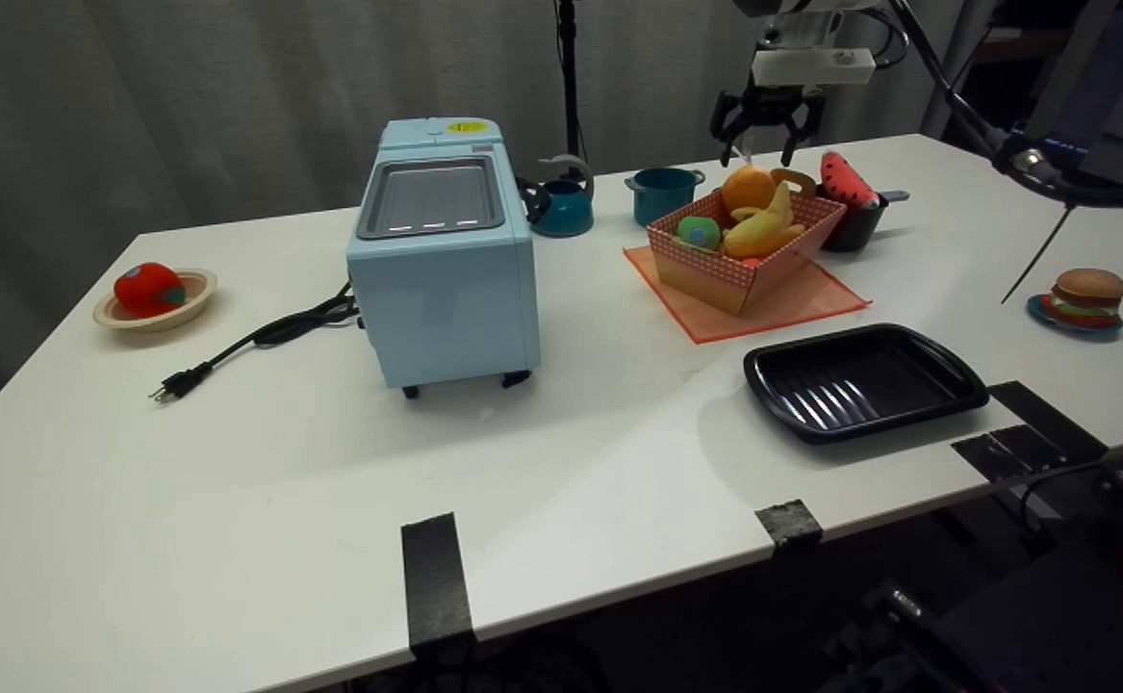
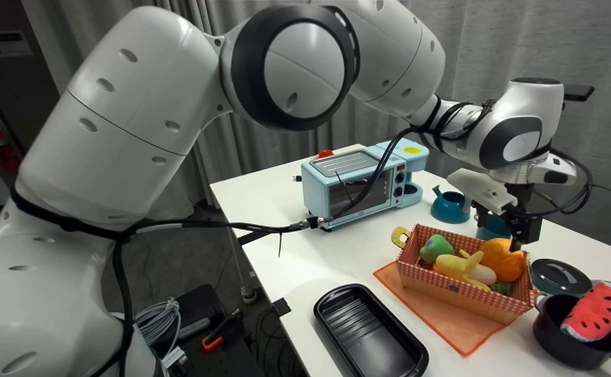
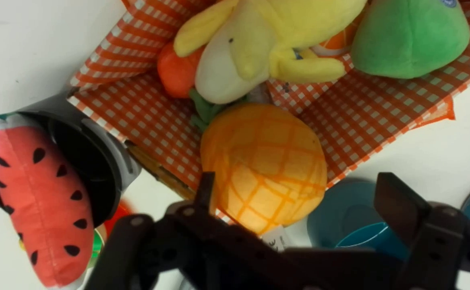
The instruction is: Put the banana plushy on the black tray
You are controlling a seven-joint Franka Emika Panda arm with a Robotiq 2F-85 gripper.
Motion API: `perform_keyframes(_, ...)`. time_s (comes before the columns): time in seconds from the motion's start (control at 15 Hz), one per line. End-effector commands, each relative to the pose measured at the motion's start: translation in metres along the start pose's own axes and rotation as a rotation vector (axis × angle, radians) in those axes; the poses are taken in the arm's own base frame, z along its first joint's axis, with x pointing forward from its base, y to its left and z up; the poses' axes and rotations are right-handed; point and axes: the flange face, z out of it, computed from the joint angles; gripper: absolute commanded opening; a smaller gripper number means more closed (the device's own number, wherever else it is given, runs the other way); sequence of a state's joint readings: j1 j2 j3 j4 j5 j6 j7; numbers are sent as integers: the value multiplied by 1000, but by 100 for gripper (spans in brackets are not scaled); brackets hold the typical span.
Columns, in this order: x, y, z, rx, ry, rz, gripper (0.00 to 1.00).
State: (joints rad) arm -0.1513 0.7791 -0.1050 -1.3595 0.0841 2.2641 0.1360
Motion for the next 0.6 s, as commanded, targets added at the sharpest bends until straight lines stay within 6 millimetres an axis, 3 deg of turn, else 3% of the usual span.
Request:
perform_keyframes(0.0, 8, -7, -4, -37, 26, -17, 100)
perform_keyframes(0.53, 2, -7, -5, -38, 12, -33, 100)
